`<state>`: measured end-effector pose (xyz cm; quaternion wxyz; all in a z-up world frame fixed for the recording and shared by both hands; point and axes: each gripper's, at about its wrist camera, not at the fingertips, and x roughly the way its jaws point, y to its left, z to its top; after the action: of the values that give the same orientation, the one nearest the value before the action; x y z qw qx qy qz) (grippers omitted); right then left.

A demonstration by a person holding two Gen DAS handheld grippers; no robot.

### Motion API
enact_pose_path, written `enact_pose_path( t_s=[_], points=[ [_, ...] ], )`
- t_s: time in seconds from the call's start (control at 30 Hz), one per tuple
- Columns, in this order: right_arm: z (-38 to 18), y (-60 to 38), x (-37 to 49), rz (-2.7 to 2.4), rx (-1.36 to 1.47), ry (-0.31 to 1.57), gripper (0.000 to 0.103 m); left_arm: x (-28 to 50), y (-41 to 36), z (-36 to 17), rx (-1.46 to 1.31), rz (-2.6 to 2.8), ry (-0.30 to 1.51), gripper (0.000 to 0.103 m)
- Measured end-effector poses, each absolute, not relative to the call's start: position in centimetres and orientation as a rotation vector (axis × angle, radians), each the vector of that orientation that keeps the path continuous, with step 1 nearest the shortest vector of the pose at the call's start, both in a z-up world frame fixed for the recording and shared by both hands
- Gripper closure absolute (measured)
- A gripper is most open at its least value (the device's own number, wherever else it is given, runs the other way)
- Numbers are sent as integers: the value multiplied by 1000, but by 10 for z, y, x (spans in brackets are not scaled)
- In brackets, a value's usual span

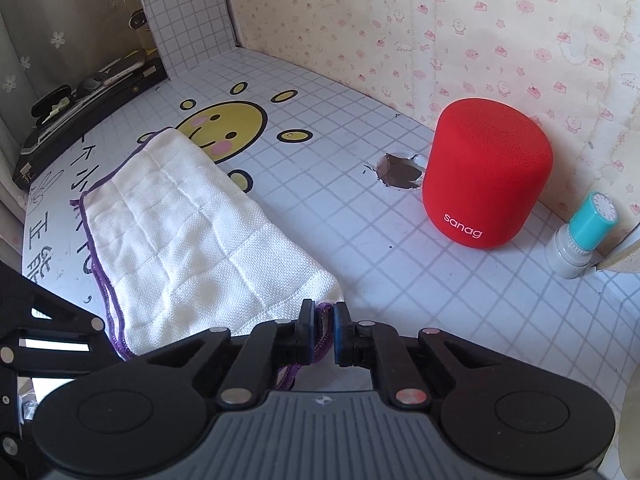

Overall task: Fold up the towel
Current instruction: 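Close the right gripper on the purple border while the left gripper closes on it too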

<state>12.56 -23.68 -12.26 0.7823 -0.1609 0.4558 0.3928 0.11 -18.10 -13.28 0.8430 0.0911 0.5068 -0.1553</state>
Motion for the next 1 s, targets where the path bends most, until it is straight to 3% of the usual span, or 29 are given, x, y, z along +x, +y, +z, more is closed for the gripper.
enact_pose_path(
  t_s=[1.0],
  points=[
    [-113,-240,125,818,-301,978,96,1,-182,-126,143,-269,1070,96]
  ],
)
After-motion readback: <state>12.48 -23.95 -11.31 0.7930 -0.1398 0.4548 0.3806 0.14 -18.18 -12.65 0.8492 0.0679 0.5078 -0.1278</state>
